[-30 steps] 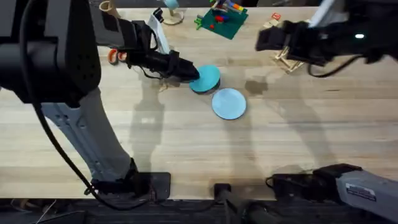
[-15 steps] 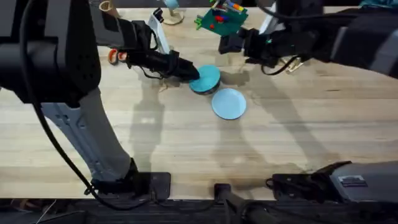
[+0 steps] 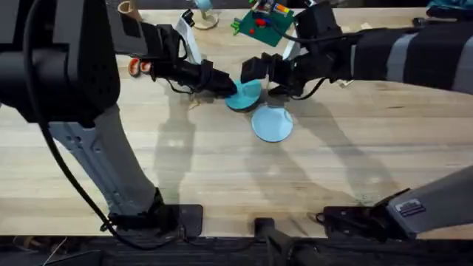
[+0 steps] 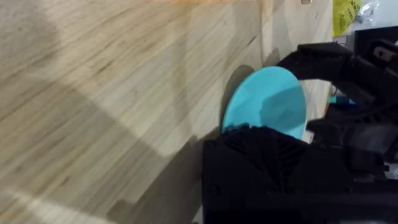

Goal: Pick up the plates from the table one by one and place each into a slot on the dish rack.

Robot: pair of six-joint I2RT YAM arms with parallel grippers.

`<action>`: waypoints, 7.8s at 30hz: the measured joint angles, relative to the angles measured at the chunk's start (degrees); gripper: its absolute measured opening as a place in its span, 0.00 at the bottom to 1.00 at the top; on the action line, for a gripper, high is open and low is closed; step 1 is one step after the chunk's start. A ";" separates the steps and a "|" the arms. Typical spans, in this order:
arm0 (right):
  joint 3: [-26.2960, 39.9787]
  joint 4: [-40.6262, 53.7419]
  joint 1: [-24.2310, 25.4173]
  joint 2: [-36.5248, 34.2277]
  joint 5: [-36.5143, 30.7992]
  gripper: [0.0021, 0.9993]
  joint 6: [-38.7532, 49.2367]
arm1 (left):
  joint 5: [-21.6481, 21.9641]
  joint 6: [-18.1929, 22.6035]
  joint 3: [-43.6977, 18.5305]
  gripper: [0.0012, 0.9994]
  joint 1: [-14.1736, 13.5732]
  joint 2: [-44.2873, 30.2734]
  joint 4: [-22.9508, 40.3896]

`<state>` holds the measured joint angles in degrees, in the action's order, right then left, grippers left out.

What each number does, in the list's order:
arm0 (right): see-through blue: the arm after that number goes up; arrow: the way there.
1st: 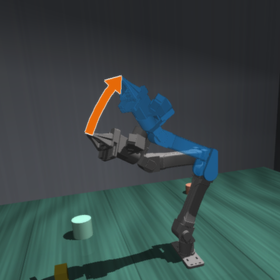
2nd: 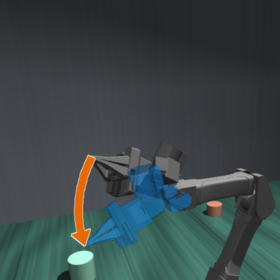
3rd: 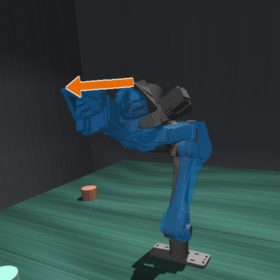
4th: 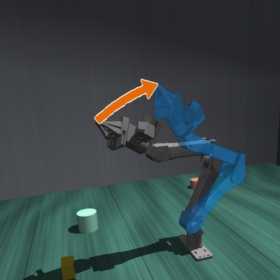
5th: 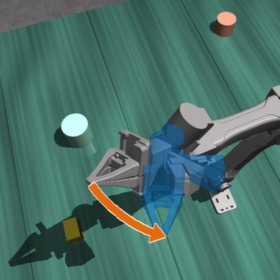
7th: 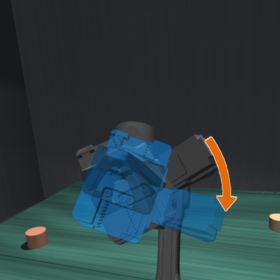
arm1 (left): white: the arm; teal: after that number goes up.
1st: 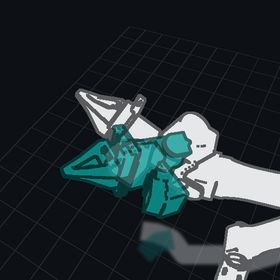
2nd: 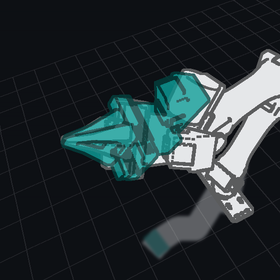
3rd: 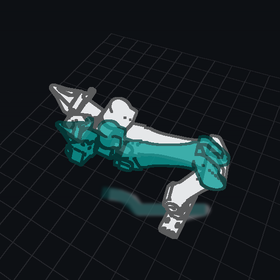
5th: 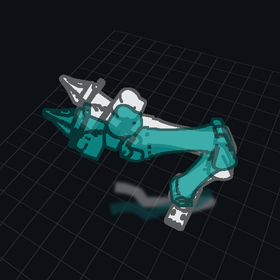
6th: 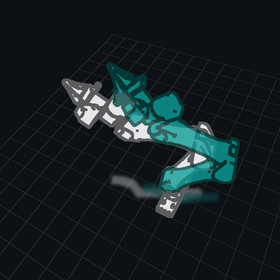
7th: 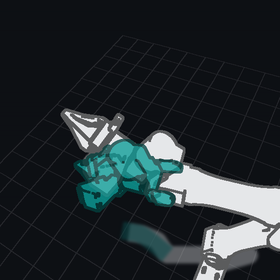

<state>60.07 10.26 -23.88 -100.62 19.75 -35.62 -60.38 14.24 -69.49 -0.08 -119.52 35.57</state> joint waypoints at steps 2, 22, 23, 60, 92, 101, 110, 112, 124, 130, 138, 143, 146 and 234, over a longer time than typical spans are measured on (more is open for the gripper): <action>0.00 -0.14 -0.53 -0.08 0.28 0.98 -0.04 | 0.01 0.00 0.00 0.04 0.00 0.00 0.00; 0.02 -0.37 -1.59 -0.08 0.85 0.29 -0.21 | 0.00 0.00 0.00 0.04 0.00 0.00 0.02; 0.02 -0.26 -1.55 -0.08 0.73 0.20 -0.37 | 0.01 0.00 0.00 0.04 0.02 0.00 0.09; 4.26 21.29 16.61 22.47 2.12 0.03 19.04 | 28.01 -2.33 0.07 0.04 -7.35 36.16 15.43; 27.58 45.78 23.30 24.53 -26.29 0.03 62.81 | 51.67 -4.57 0.07 0.99 -21.97 56.11 20.83; 27.82 45.29 27.54 23.73 -27.50 0.03 64.87 | 51.69 -4.57 0.07 0.99 -21.97 56.11 20.85; 27.85 42.47 27.99 22.30 -25.42 0.03 67.66 | 51.69 -4.57 0.08 0.99 -21.97 56.11 20.83; 27.87 42.49 28.68 21.99 -23.76 0.03 67.82 | 51.69 -4.57 0.07 0.99 -21.97 56.11 20.83; 27.87 42.40 31.68 16.14 -18.16 0.03 68.36 | 51.69 -4.57 0.09 0.99 -21.97 56.11 20.85; 27.87 39.02 31.68 12.31 -17.93 0.03 69.79 | 51.69 -4.57 0.09 0.99 -21.97 56.11 21.24; 27.87 34.70 31.68 7.90 -17.75 0.03 72.47 | 51.69 -4.59 0.07 0.99 -21.97 56.11 21.31; 27.89 34.35 31.68 5.50 -17.51 0.03 73.82 | 51.69 -4.59 0.07 0.99 -21.97 56.11 21.29; 27.89 34.28 31.68 4.30 -16.53 0.03 74.24 | 51.69 -4.57 0.09 0.99 -21.97 56.11 21.29; 28.61 72.04 17.62 22.25 -14.10 1.00 49.27 | 40.36 -4.79 0.09 0.04 -21.33 56.08 22.29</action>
<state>88.68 82.30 -6.26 -78.37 5.65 13.65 -20.02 9.45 -69.40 -21.41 -63.44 57.86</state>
